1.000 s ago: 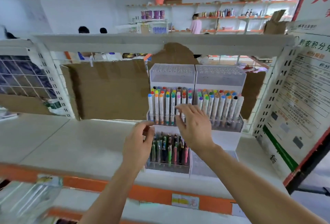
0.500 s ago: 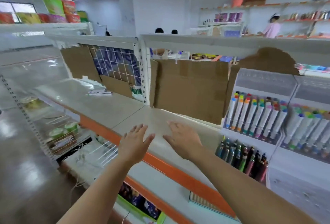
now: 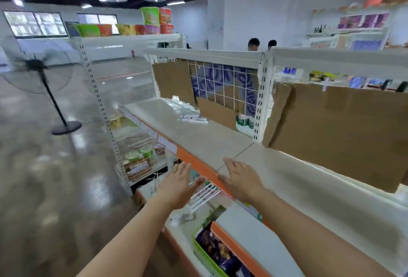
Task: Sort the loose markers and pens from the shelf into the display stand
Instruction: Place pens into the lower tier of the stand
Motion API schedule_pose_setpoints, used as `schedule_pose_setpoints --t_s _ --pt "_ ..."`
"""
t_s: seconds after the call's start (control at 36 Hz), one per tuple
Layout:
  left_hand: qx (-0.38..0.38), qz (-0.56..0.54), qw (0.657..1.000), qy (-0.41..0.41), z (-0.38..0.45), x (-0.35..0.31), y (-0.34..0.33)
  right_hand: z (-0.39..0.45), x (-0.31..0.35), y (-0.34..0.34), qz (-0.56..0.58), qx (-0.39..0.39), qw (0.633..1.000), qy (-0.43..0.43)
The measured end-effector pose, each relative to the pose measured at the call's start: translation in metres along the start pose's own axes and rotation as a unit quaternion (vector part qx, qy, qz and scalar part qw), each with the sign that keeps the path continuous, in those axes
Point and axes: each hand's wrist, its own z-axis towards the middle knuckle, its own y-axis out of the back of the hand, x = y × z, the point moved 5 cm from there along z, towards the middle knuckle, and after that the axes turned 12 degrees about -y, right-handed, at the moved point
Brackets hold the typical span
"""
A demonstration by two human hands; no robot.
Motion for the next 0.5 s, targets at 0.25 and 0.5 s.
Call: schedule_pose_setpoints --t_s 0.25,0.5 --pt "0.027 -0.019 0.999 0.026 0.027 0.059 0.0 0.061 0.044 -0.011 -0.011 0.006 1.0 0.013" --pt "0.018 -0.031 0.999 0.031 0.094 0.107 0.006 0.152 0.065 -0.018 0.008 0.012 1.0 0.021"
